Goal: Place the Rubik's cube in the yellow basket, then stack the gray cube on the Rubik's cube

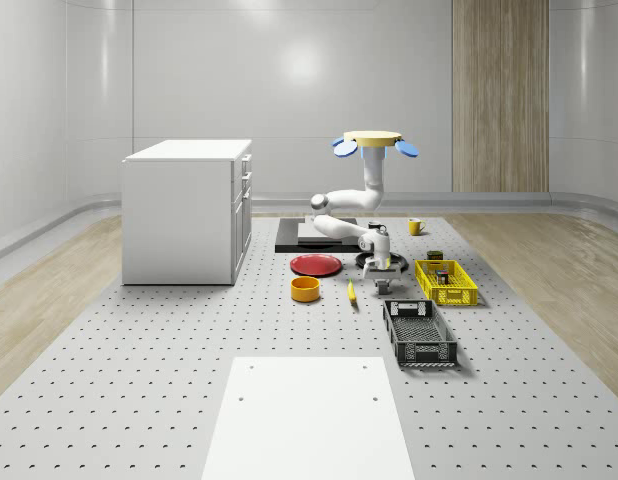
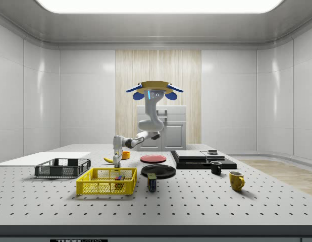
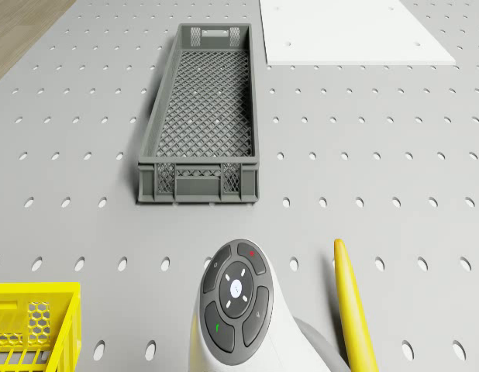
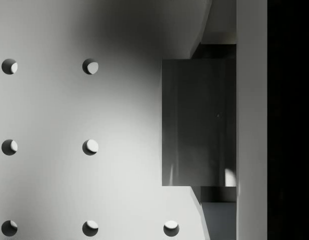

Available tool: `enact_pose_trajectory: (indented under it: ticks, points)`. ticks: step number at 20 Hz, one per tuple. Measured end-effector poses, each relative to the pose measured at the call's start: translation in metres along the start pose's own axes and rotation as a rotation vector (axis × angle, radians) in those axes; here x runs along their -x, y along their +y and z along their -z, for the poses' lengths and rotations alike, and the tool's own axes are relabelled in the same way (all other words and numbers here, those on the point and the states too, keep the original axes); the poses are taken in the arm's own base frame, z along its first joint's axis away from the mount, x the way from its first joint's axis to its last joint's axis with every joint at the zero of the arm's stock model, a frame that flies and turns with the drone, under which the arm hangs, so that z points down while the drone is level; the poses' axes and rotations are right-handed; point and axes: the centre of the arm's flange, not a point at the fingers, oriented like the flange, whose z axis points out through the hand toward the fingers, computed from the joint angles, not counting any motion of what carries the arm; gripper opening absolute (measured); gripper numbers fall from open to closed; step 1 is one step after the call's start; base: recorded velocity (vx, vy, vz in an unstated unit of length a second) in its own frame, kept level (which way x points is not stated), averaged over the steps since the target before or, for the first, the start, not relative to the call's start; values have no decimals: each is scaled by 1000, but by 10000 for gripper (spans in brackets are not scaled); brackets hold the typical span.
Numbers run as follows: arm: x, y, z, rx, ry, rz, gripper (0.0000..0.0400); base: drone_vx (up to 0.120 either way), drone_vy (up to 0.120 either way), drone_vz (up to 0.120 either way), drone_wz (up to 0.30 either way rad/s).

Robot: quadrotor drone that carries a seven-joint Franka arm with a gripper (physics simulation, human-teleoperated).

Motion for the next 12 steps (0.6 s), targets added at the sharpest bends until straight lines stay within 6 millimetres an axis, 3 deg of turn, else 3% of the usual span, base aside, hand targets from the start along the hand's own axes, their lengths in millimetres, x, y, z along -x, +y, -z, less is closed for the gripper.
enact_pose_trajectory:
  ticks: [3, 8, 12]
  points:
    - [0, 0, 10, 0, 0, 0, 252, 0, 0, 27, 0]
    - [0, 0, 26, 0, 0, 0, 251, -8, 8, 120, 0]
    - [0, 0, 32, 0, 0, 0, 250, -120, 120, 120, 0]
